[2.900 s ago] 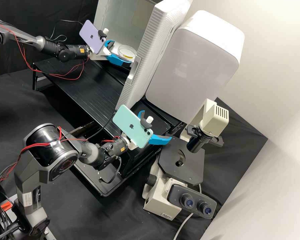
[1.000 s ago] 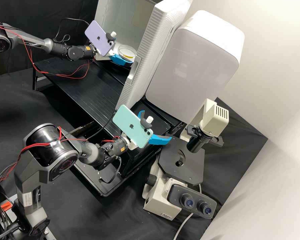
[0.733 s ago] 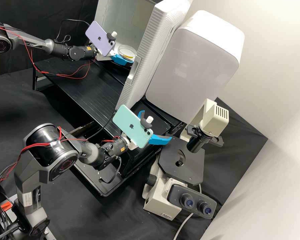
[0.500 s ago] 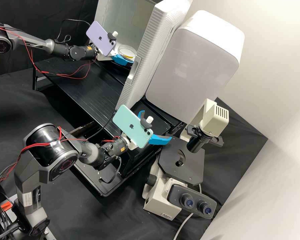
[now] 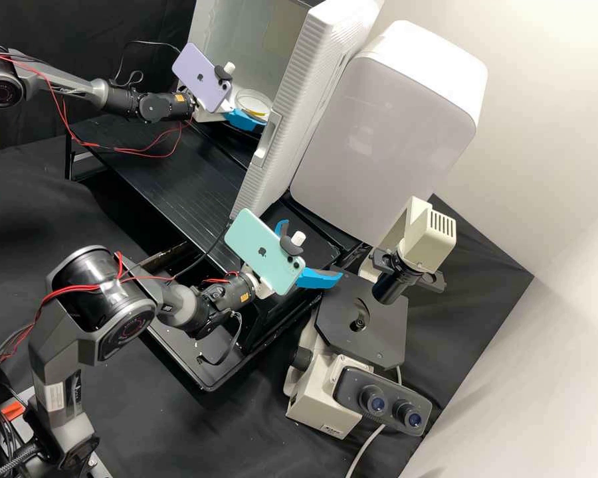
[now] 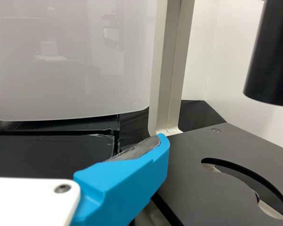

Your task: Take the petri dish out of the incubator

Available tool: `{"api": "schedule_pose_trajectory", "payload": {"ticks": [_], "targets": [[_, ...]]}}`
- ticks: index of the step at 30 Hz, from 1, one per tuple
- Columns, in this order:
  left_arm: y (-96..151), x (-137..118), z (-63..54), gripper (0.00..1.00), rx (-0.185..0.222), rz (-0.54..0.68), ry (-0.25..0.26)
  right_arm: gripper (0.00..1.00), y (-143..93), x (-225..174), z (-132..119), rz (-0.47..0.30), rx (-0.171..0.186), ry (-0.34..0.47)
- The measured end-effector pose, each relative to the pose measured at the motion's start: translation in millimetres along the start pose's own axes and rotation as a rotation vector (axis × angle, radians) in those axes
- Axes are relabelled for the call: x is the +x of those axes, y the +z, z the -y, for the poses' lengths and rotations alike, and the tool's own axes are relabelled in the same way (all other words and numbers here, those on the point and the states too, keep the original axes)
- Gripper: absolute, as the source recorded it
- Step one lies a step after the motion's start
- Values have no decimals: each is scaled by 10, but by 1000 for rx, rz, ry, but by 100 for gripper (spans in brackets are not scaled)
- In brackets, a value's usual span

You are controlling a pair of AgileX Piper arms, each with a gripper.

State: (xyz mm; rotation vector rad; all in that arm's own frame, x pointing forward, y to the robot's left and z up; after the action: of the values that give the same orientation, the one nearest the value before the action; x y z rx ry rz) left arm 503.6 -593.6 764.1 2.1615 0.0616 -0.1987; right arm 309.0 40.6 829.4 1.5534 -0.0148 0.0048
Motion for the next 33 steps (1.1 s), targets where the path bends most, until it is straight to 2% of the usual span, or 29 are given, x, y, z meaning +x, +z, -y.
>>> {"api": "schedule_pose_trajectory", "payload": {"ticks": [10,18,29,33], "targets": [[20,-2,4,0,-10,12,1,100,0,0,0,0,0,0],[25,-8,45,0,31,27,-6,100,0,0,0,0,0,0],[15,-13,75,0,37,23,-8,100,0,0,0,0,0,0],[9,-17,96,0,59,23,-3,100,0,0,0,0,0,0]]}}
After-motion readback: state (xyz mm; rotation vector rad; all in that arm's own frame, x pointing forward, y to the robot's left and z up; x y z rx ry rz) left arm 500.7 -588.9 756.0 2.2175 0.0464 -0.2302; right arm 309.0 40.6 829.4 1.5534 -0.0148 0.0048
